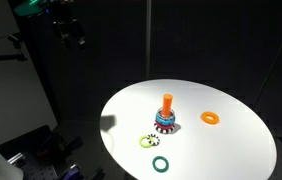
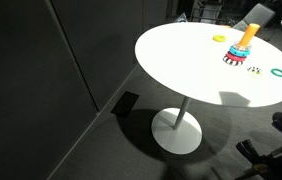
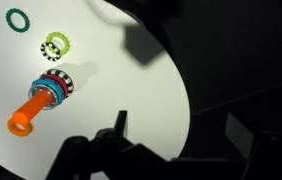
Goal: Place the clear ring on the table
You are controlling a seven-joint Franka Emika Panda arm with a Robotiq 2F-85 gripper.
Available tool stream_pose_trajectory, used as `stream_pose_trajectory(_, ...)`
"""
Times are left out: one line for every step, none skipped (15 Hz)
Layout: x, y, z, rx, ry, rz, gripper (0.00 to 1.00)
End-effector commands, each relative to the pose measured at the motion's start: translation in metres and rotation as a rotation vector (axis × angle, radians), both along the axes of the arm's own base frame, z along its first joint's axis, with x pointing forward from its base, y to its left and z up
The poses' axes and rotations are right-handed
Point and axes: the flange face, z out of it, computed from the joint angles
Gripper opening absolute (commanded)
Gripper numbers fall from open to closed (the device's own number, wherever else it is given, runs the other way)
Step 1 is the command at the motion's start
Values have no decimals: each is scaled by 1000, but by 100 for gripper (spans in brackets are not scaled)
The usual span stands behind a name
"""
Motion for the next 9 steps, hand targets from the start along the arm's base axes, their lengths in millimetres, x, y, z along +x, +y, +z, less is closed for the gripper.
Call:
stream_pose_trajectory(20,-16,-11,-12,-14,-74,100)
stream_pose_trajectory(26,-22,-16,-13,-16,-96,100)
stream_pose_trajectory(32,-28,-21,-15,-18,-121,100)
stream_pose_trajectory(40,-34,-27,-20,-28,-149,100)
stream_pose_trajectory(46,-40,-32,-22,-30,-173,100)
stream_pose_trajectory(54,-47,-39,-23,-34,-200,100)
stream_pose_trajectory(61,-53,-46,-25,-38,-226,100)
stream_pose_trajectory(68,-59,-52,-25,-39,-249,100)
stream_pose_trajectory(75,-65,-58,-25,-39,-270,100)
